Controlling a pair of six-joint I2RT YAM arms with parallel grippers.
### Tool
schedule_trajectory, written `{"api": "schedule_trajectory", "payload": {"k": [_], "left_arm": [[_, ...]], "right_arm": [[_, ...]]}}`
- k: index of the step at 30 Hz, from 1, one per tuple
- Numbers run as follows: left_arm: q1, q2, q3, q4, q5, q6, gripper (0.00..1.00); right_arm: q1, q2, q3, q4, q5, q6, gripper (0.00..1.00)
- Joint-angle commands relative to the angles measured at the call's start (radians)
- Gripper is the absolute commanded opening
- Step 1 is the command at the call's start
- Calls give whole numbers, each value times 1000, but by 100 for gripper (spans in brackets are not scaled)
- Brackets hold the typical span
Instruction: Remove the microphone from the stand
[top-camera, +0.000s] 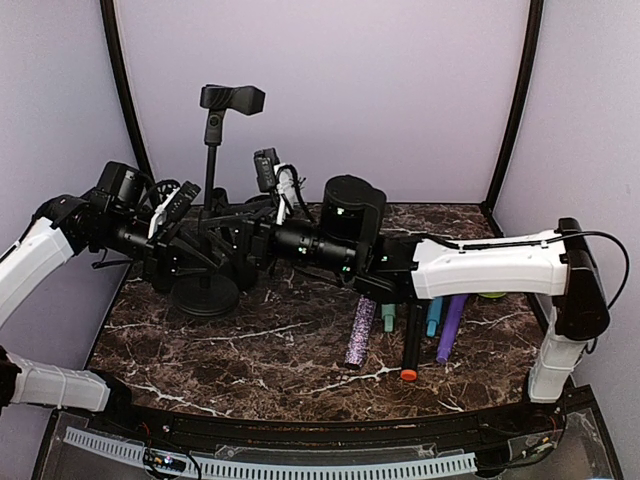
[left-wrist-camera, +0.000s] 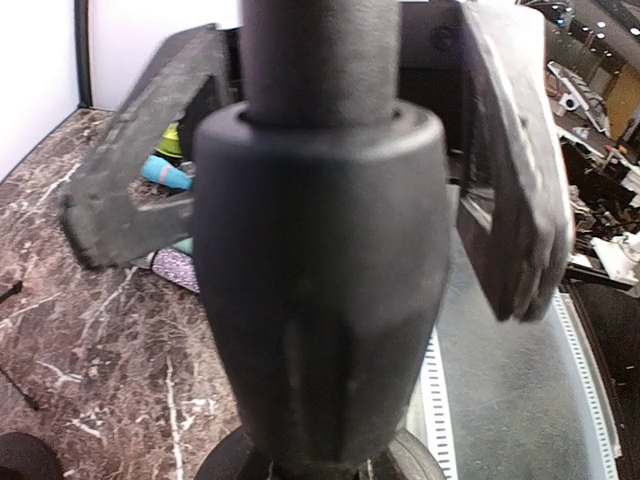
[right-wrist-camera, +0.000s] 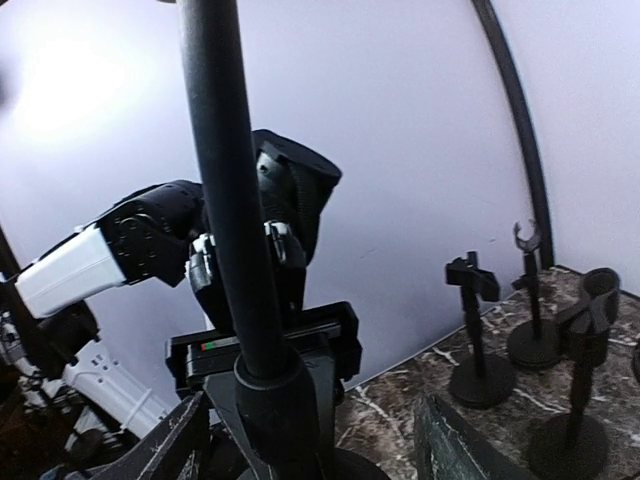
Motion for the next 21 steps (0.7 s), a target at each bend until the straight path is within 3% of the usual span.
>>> {"api": "schedule_trajectory", "payload": {"k": [1,5,12,17,21], "left_arm": [[4,-46,4,108,-54,-37,0],[4,-46,-7,132,-78,-51,0],[4,-48,-13,124,-85,-48,0],[4,-53,-13,121,-90,-45,0],[4,-53,-10,112,-86,-41,0]], "right_arm": [[74,-33,32,-108,334,-121,70],[102,18,129,-214,462,-116,65],[116,75,192,-186,444,-111,54],[117,101,232,-216,461,-100,33],[115,90,220,-202,442,-104,8]]}}
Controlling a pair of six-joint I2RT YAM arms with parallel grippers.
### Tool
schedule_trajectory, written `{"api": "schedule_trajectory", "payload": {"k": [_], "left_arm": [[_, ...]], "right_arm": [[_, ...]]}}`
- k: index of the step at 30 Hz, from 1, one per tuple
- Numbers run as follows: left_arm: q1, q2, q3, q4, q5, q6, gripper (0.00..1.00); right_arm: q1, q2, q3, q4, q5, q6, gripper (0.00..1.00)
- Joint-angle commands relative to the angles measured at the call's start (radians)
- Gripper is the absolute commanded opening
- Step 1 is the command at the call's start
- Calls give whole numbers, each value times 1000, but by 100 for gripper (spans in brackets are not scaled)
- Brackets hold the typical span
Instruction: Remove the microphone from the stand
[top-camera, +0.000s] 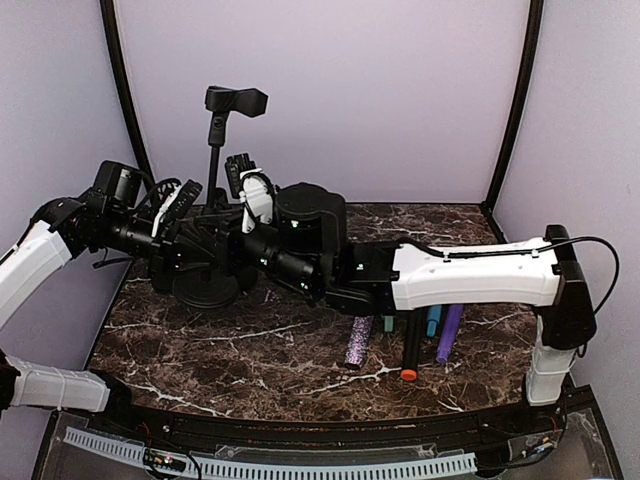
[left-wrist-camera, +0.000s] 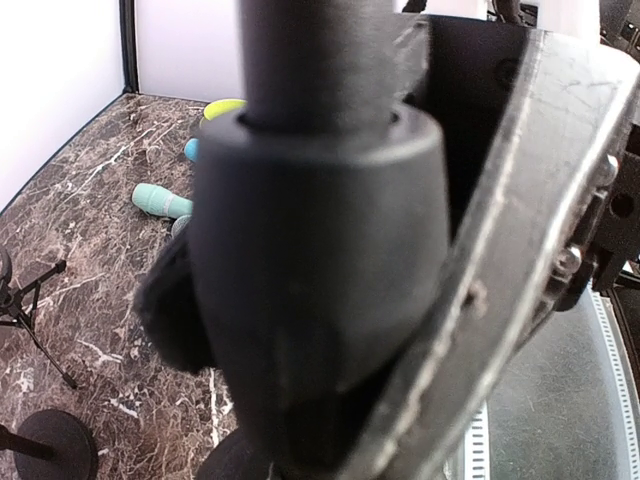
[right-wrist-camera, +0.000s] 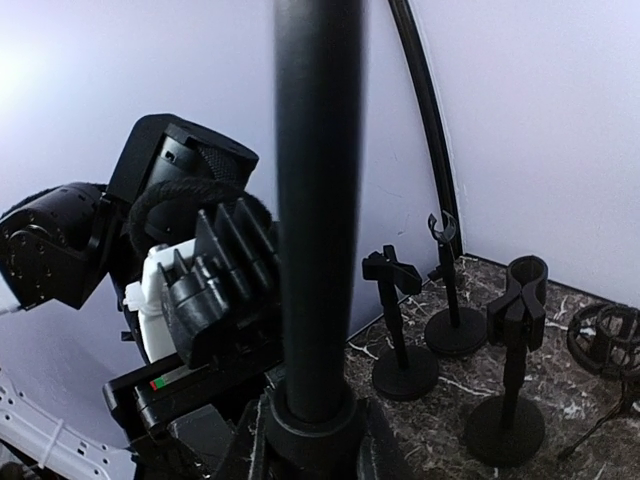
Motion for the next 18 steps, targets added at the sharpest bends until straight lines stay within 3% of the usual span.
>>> {"api": "schedule_trajectory", "payload": {"k": [1,7,10,12,18], "left_arm": [[3,-31,9,32,41,7,0],[3,-21,37,-8,119,10,0],[4,-13,50,-32,184,7,0],[3,-10,56,-43,231,-7,0],[4,-11,56,-24,330,-94,0]], "right_arm": [[4,-8,12,29,-14,-8,2],[-38,-73,-70,172,-313,-1,0],[-78,-84,-87,254,-313,-1,0],[-101,-86,-107,340,-676,134,0],[-126,-53,-73,513,-996,252,0]]}}
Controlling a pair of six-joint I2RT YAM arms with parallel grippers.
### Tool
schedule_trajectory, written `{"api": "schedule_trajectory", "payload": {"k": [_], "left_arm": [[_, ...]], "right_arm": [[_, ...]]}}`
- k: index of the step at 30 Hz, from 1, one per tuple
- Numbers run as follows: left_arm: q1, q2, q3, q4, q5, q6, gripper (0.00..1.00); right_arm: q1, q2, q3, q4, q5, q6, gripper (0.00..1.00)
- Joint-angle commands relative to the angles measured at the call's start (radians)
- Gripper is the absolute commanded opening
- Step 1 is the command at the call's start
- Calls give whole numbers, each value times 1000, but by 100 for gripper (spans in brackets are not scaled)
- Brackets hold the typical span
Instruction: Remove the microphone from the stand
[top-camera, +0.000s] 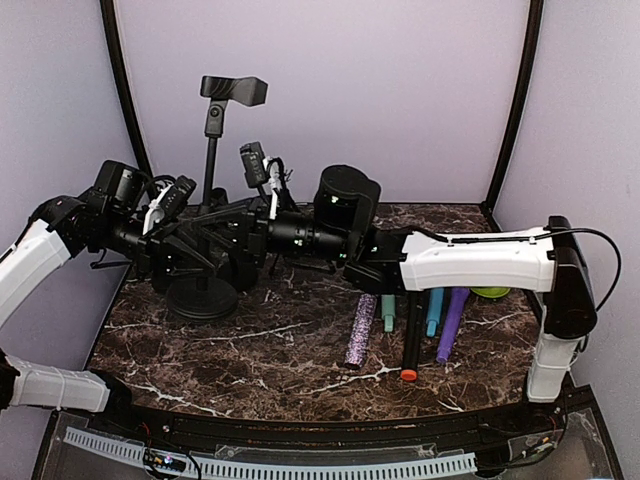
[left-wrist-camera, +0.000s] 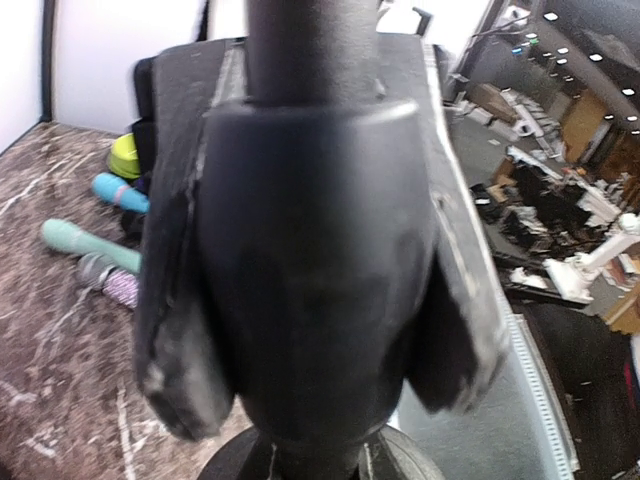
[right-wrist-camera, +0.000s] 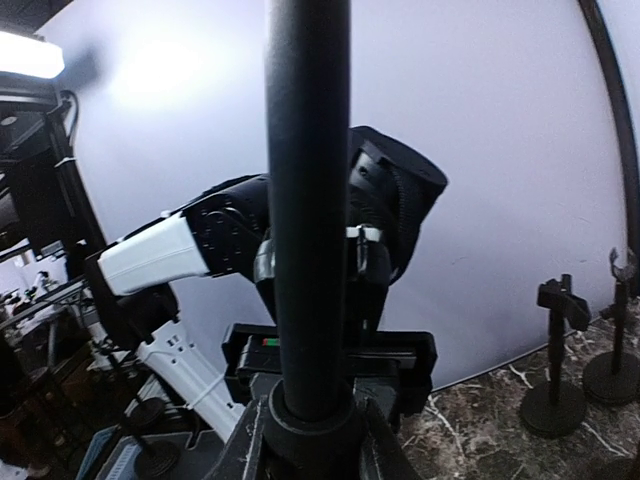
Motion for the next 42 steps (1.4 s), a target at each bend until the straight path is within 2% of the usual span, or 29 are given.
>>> {"api": "schedule_trajectory", "payload": {"k": [1,8,13,14,16,17,19,23,25,28,30,32,38,42], "left_arm": [[12,-12,33,37,131,-62,0],[12,-6,21,39,190,-115,0],[12,-3,30,29,194,-111,0],[13,-3,33,26,191,-107,0],[12,-1,41,16,185,-96,0],[12,-1,46,12,179,-89,0],[12,1,61,8,167,-80,0],[12,-1,87,22,108,-70,0],[14,-9,90,52,42,-69,0],[16,-28,67,117,-89,-84,0],[15,-34,51,137,-143,-79,0],[15,-35,43,154,-166,-86,0],[15,-32,43,158,-148,-95,0],[15,-32,48,136,-132,-81,0]], "right_arm": [[3,-5,53,292,-390,164,0],[2,107,172,568,-606,413,0],[-10,152,198,753,-639,567,1],[-13,150,189,760,-630,573,5],[-22,131,150,751,-597,558,19],[-26,115,123,734,-576,537,26],[-33,71,62,617,-509,453,45],[-36,-53,-71,287,-256,202,70],[-35,-105,-114,133,-88,112,71],[-4,-172,-157,13,144,16,72],[23,-166,-101,-147,321,-33,72],[53,-148,-34,-255,422,-76,72],[99,-90,69,-329,497,-136,70],[101,-72,76,-279,466,-139,67]]}}
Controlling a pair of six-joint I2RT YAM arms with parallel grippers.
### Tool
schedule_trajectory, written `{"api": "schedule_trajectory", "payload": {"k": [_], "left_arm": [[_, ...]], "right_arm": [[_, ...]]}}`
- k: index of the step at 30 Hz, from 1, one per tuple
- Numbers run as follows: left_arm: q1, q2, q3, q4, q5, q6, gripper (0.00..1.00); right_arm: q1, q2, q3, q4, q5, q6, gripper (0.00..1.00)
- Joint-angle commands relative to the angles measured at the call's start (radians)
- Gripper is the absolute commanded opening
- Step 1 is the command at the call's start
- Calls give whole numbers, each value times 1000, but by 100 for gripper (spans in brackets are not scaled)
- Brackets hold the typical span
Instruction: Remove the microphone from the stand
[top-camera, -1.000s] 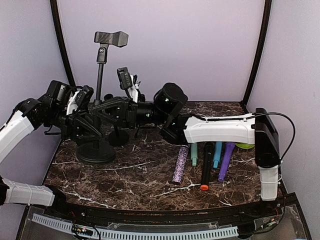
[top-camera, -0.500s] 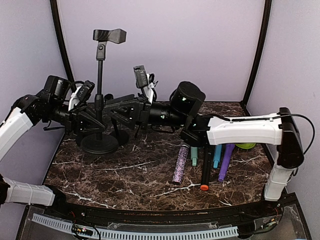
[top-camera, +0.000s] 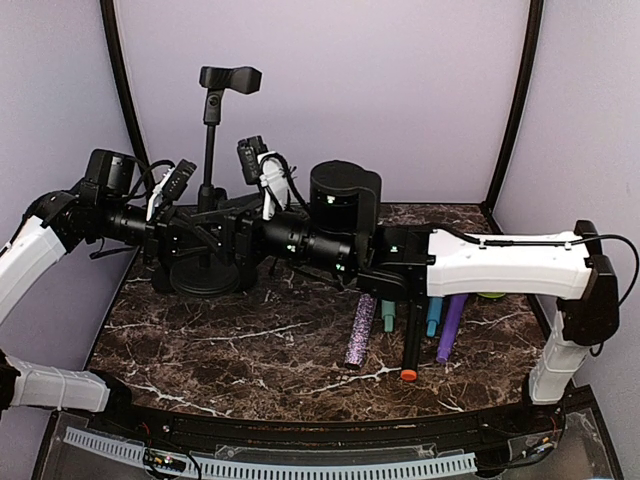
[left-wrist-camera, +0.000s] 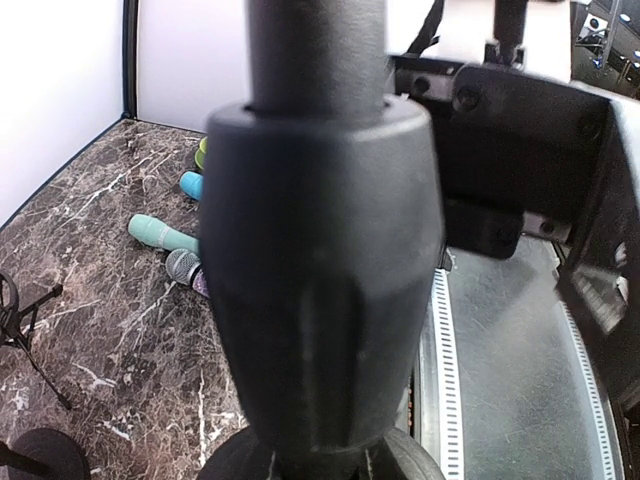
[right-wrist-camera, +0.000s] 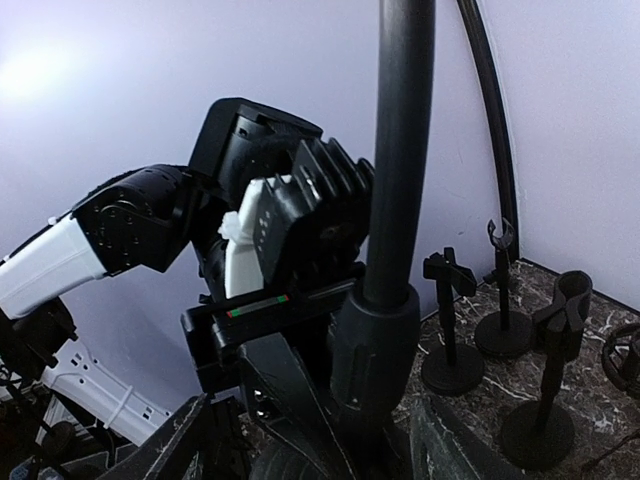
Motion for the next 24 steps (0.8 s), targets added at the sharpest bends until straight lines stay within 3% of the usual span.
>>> {"api": "schedule_trajectory", "payload": {"k": [1,24], "left_arm": [[4,-30,7,29,35,11,0],[5,-24,-5,-14,69,43,0]], "right_arm": [[3,27,38,7,26,-40,67],[2,144,184,94,-245,-134,63]]}}
